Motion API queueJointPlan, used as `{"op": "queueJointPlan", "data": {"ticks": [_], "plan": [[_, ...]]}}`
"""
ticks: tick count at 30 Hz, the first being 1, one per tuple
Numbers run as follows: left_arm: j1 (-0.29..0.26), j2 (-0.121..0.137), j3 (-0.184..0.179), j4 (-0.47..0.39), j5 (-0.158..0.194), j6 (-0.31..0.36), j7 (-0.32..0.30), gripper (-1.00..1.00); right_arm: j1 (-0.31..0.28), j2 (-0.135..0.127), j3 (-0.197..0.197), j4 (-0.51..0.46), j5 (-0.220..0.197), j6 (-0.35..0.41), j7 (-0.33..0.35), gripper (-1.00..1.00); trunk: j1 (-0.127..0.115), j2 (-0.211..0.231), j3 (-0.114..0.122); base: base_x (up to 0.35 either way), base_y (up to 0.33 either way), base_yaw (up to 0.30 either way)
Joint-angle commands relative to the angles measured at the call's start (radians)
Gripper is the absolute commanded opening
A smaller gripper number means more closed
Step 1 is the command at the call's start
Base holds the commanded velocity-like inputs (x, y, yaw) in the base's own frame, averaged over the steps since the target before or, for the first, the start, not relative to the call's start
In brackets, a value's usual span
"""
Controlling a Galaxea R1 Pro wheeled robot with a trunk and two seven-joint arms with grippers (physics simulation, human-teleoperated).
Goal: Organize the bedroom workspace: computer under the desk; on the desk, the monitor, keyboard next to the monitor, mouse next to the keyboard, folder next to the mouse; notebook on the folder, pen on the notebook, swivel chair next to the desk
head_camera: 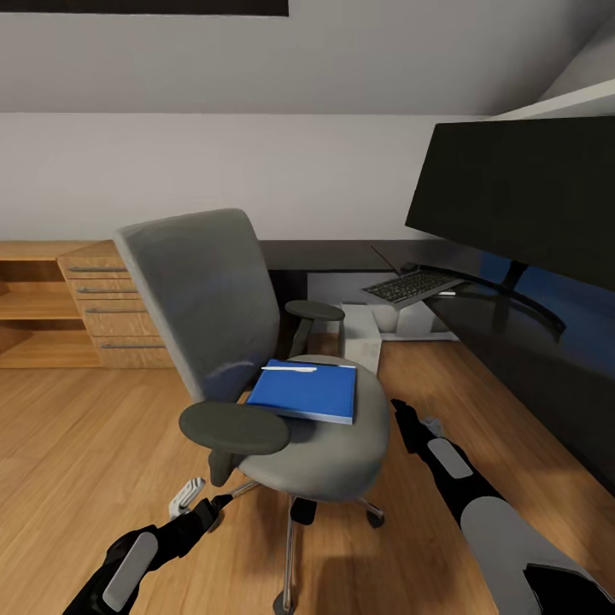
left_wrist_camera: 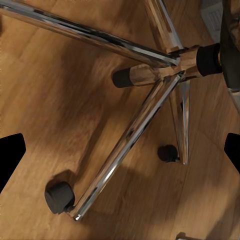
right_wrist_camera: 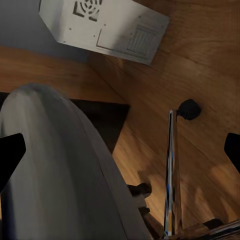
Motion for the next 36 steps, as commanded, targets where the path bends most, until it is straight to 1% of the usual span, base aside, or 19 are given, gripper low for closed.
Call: {"op": "queueJointPlan", "data": {"ticks": [1, 8, 12, 36], "plan": [[0.000, 0.000, 0.003, 0.000, 0.002, 0.007, -0.003, 1.00, 0.000, 0.000, -0.004, -0.002, -0.006, 0.006, -0.002, 1.00, 0.000, 0.000, -0.001, 0.000, 0.000, -0.008], [0.000, 0.000, 0.003, 0.000, 0.002, 0.007, -0.002, 1.00, -0.001, 0.000, -0.004, -0.004, -0.007, 0.006, -0.005, 1.00, 0.000, 0.000, -0.001, 0.000, 0.000, 0.000], [0.000, 0.000, 0.003, 0.000, 0.002, 0.007, -0.003, 1.00, -0.001, 0.001, -0.004, -0.004, -0.008, 0.007, -0.006, 1.00, 0.000, 0.000, -0.001, 0.000, 0.000, 0.134], [0.000, 0.000, 0.004, 0.000, 0.002, 0.007, -0.004, 1.00, -0.001, 0.001, -0.004, 0.001, -0.008, 0.008, -0.008, 1.00, 0.000, 0.000, -0.001, 0.000, 0.000, 0.263]]}}
